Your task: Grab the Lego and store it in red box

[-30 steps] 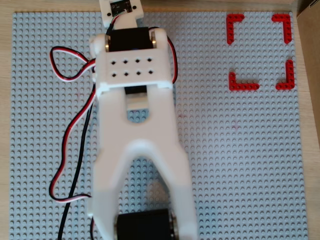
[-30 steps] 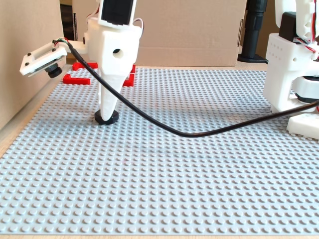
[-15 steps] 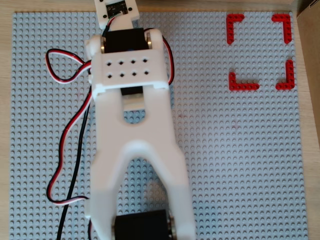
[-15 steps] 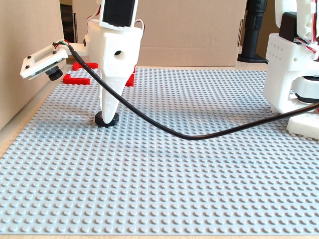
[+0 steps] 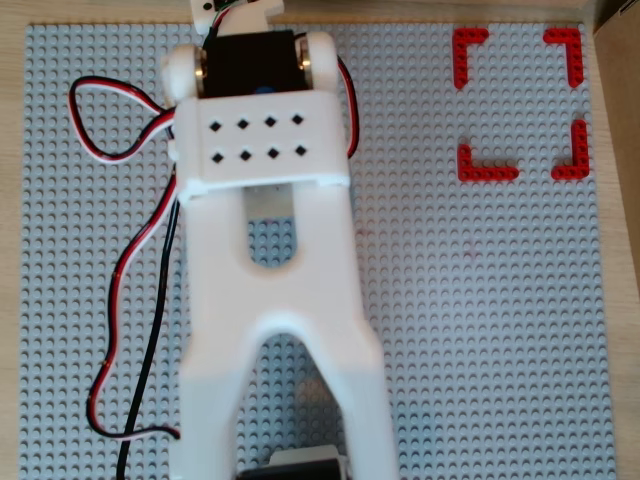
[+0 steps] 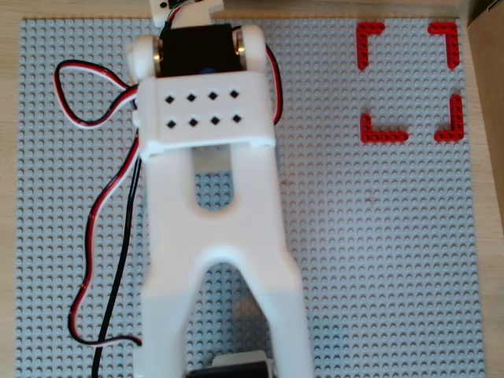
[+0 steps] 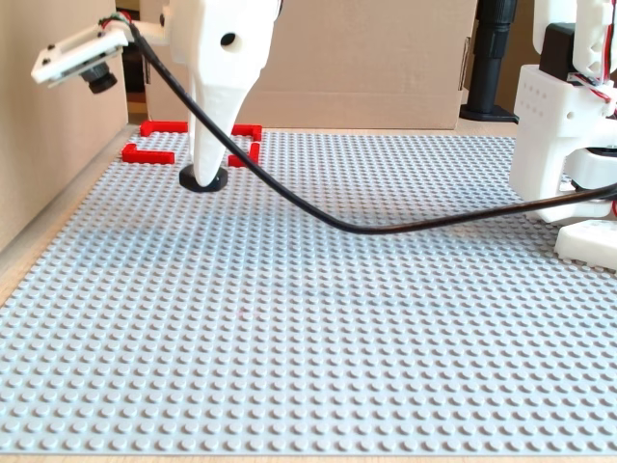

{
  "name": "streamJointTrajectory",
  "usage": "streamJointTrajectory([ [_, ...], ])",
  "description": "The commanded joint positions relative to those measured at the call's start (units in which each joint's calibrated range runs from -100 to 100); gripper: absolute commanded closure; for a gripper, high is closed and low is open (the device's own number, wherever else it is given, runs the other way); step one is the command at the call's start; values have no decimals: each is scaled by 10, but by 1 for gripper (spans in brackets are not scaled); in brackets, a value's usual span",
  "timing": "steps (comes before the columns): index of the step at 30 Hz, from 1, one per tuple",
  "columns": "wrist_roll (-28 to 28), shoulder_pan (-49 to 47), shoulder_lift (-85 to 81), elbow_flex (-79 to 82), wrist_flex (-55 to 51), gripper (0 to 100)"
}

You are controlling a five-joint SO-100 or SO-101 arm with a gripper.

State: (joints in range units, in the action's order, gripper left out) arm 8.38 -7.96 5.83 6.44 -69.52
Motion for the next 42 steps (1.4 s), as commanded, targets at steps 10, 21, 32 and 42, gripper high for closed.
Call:
streamJointTrajectory([
  [10, 11, 130, -195, -51, -27, 97],
  [21, -11, 247, -171, -34, 78, 97],
  [32, -28, 271, -33, -34, 163, 97],
  [42, -27, 284, 53, -33, 184, 97],
])
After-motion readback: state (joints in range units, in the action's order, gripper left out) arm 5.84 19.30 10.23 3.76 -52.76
